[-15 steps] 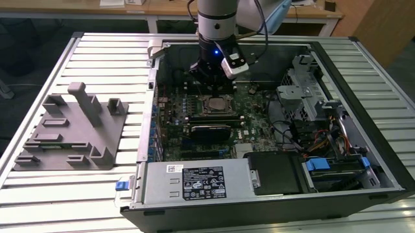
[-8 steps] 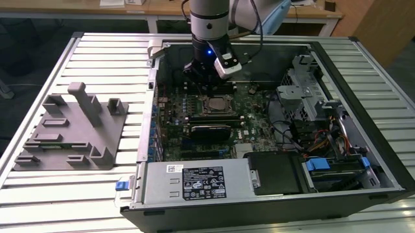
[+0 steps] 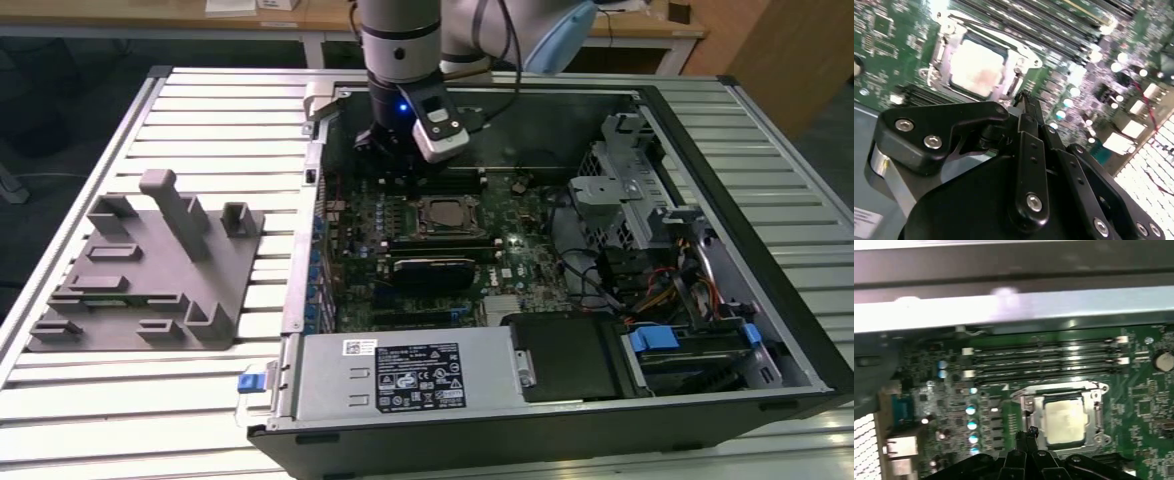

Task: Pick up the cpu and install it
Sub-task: 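Install the first cpu locking lever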

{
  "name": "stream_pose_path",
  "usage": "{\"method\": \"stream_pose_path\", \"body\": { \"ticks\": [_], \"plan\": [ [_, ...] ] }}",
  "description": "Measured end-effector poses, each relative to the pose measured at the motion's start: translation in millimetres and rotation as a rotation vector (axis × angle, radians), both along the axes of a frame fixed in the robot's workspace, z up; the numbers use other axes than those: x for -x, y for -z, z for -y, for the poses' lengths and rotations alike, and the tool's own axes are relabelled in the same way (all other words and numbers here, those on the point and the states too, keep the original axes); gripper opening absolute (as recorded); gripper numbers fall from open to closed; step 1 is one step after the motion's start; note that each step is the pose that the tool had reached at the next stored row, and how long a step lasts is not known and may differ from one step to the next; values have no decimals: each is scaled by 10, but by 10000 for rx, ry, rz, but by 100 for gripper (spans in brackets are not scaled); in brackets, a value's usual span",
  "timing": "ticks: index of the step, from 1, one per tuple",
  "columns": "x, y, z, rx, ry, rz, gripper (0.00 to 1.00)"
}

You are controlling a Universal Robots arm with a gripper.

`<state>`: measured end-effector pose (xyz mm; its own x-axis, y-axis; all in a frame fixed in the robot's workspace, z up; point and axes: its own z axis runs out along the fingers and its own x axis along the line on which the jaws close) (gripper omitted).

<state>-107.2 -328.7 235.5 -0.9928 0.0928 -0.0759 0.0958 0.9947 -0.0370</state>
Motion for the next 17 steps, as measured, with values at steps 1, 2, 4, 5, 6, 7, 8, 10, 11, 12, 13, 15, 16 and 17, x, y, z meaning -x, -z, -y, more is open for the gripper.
{"method": "stream_pose_path", "body": {
  "ticks": [1,2,4,5,6,7,8,10,11,12,13,15,16,17],
  "plan": [
    [34,0,0,0,0,15,11],
    [67,0,0,0,0,26,11],
    [120,0,0,0,0,41,11],
    [144,0,0,0,0,47,11],
    [162,0,0,0,0,50,11],
    [181,0,0,0,0,53,11],
    [195,0,0,0,0,56,11],
    [214,0,0,-11,0,58,11],
    [221,0,0,-64,0,59,11],
    [230,0,0,-150,-1,59,11],
    [236,0,0,-232,-1,58,11],
    [244,0,0,-460,1,58,11],
    [245,0,1,-596,2,58,11],
    [245,0,1,-751,2,58,11]
  ]
}}
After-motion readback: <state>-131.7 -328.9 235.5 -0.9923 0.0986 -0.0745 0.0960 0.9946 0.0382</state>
